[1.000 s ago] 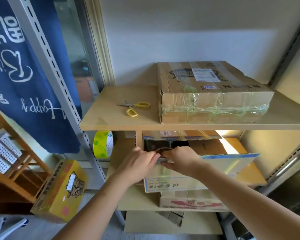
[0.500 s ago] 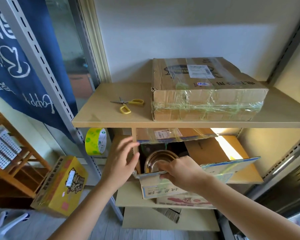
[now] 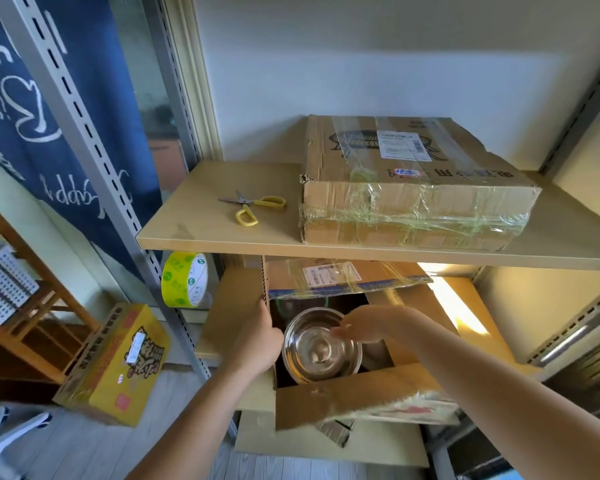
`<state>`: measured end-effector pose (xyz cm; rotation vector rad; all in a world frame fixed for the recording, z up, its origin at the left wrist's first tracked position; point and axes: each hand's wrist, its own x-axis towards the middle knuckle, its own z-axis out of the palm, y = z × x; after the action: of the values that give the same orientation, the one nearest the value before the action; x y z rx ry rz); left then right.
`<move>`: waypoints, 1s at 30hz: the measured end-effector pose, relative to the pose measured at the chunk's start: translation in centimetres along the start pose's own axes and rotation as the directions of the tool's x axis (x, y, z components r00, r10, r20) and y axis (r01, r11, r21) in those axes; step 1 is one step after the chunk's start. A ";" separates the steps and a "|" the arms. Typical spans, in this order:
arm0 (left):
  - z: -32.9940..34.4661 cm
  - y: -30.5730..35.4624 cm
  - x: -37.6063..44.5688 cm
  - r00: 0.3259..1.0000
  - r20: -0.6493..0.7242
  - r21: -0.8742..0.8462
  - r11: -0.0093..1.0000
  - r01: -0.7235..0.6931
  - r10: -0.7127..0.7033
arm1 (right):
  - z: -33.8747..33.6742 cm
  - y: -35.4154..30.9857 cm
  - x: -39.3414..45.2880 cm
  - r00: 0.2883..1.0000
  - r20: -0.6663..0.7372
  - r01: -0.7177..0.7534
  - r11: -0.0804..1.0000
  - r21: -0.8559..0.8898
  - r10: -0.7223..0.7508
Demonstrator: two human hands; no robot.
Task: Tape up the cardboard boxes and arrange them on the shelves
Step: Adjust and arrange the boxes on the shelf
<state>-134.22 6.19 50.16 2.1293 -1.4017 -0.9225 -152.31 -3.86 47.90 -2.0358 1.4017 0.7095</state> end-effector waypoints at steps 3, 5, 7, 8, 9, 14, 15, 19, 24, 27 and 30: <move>0.4 -0.5 0.0 1.000 0.024 0.022 1.000 0.002 -0.003 | -0.5 1.1 4.2 0.996 -0.090 0.007 0.993 -0.121 -0.018; 0.4 -1.0 -0.2 0.998 0.057 0.002 1.000 0.026 -0.026 | -0.6 1.2 5.6 0.987 -0.157 0.026 0.998 -0.058 -0.035; 0.3 -1.9 -0.4 0.994 0.093 -0.012 0.998 0.055 -0.054 | -0.3 1.2 5.8 0.946 -0.318 0.047 0.997 -0.053 -0.062; 0.1 -2.3 -0.5 0.993 0.102 -0.013 0.998 0.062 -0.060 | 0.0 1.3 5.8 0.895 -0.438 0.061 0.996 -0.068 -0.084; -0.1 -2.6 -0.7 0.992 0.113 -0.014 0.998 0.064 -0.062 | 0.2 1.5 5.6 0.825 -0.555 0.073 0.994 -0.082 -0.106; -0.8 -3.6 -2.8 0.983 0.174 -0.050 0.996 0.071 -0.061 | -1.6 1.8 4.6 0.699 -0.715 0.056 0.998 0.031 -0.017; -0.8 -3.9 -3.1 0.983 0.174 -0.036 0.998 0.060 -0.053 | -1.7 1.7 4.6 0.743 -0.668 0.048 0.999 -0.007 -0.041; -0.9 -5.1 -3.7 0.982 0.185 0.049 0.998 0.032 -0.041 | -1.4 1.6 4.7 0.773 -0.621 0.095 0.992 -0.088 -0.129; 1.3 -3.8 -5.4 0.985 0.155 0.083 0.995 0.064 -0.076 | -1.4 -0.2 4.7 0.755 -0.630 0.105 0.982 -0.159 -0.183; 4.2 -2.8 -4.9 0.995 0.096 0.058 0.998 0.005 -0.011 | -1.5 -0.7 5.0 0.756 -0.628 0.136 0.983 -0.122 -0.182; 5.4 -2.5 -4.1 0.993 0.115 0.079 0.997 -0.006 -0.003 | -1.6 -1.5 5.0 0.743 -0.649 0.167 0.984 -0.059 -0.165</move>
<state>-137.70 11.02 45.99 2.1628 -1.5189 -1.0191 -149.13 -7.75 45.82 -2.4967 1.5297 -0.1259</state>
